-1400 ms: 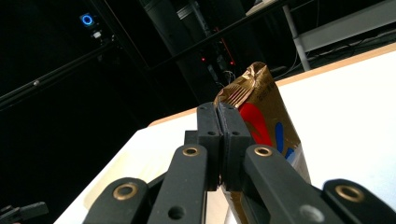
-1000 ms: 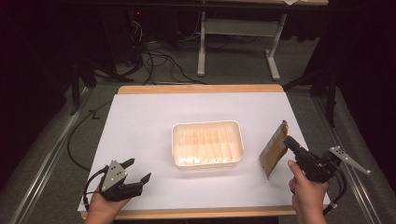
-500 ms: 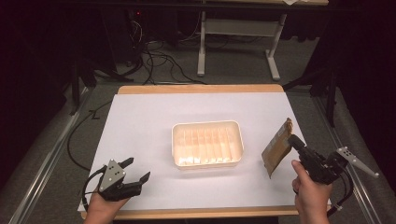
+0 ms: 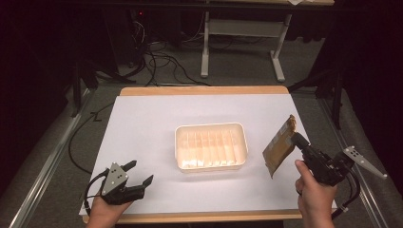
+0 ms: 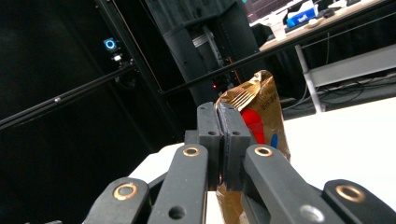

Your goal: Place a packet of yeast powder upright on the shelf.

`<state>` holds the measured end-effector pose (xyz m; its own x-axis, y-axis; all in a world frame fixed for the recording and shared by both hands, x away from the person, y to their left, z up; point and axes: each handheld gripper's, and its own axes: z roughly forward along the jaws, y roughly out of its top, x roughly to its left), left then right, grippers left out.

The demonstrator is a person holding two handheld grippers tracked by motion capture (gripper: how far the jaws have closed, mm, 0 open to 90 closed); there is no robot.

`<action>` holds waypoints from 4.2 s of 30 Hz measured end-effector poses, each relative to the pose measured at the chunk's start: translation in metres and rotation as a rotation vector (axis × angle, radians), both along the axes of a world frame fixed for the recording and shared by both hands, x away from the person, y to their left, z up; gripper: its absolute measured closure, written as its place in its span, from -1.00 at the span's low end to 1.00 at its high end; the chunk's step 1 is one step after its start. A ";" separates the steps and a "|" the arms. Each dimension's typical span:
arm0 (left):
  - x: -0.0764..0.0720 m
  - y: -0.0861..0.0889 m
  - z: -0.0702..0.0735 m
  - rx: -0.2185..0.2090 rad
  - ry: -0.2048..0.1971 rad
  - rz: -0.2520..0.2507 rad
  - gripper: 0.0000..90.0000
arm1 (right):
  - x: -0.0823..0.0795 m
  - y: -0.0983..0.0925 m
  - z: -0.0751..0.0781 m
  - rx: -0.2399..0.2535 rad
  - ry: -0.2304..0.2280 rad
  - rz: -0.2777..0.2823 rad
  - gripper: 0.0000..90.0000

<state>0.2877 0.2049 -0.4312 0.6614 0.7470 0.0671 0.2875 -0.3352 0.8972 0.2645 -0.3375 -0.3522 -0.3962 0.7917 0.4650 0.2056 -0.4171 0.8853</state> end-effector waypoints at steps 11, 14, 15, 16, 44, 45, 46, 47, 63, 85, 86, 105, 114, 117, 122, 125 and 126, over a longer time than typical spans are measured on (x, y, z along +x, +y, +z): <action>0.000 0.002 0.000 -0.001 0.000 0.004 -0.47 | 0.005 0.019 0.019 -0.011 -0.038 0.039 0.99; 0.000 0.002 0.000 -0.001 0.000 0.004 -0.47 | 0.008 0.025 0.025 -0.005 -0.044 0.052 0.99; 0.000 0.002 0.000 -0.001 0.000 0.004 -0.47 | 0.009 0.027 0.027 -0.003 -0.048 0.056 0.99; 0.000 0.002 0.000 -0.001 0.001 0.004 -0.47 | 0.009 0.028 0.030 -0.004 -0.052 0.061 0.99; -0.001 0.003 0.001 0.008 -0.007 -0.004 -0.47 | 0.047 0.116 0.050 -0.022 -0.059 0.182 1.00; -0.001 0.003 0.001 0.006 -0.007 -0.003 -0.47 | 0.049 0.119 0.049 -0.022 -0.060 0.185 1.00; -0.001 0.003 0.001 0.007 -0.008 -0.001 -0.47 | 0.051 0.122 0.049 -0.021 -0.058 0.188 1.00; -0.001 0.004 0.001 0.009 -0.008 0.000 -0.47 | 0.053 0.126 0.048 -0.020 -0.057 0.189 1.00; -0.001 0.005 0.001 -0.003 -0.009 -0.003 -0.46 | 0.073 0.164 0.036 -0.040 -0.030 0.215 1.00; -0.002 0.007 0.002 -0.005 -0.012 -0.012 -0.46 | 0.092 0.202 0.022 -0.038 0.001 0.239 1.00; -0.002 0.007 0.002 -0.006 -0.012 -0.012 -0.46 | 0.092 0.203 0.022 -0.038 0.001 0.236 1.00; -0.003 0.006 0.002 -0.010 -0.012 -0.013 -0.46 | 0.105 0.214 0.012 -0.027 0.036 0.222 0.99; -0.003 0.006 0.002 -0.016 -0.007 -0.013 -0.46 | 0.111 0.220 0.006 -0.027 0.049 0.225 1.00; -0.003 0.006 0.002 -0.016 -0.007 -0.013 -0.46 | 0.113 0.223 0.002 -0.028 0.056 0.226 1.00; -0.002 0.007 0.001 -0.016 -0.001 -0.013 -0.46 | 0.115 0.228 -0.002 -0.046 0.065 0.235 1.00; -0.002 0.006 0.001 -0.013 -0.001 -0.016 -0.46 | 0.116 0.228 -0.005 -0.056 0.068 0.237 1.00; -0.002 0.006 0.001 -0.012 -0.001 -0.017 -0.46 | 0.116 0.228 -0.006 -0.057 0.070 0.235 1.00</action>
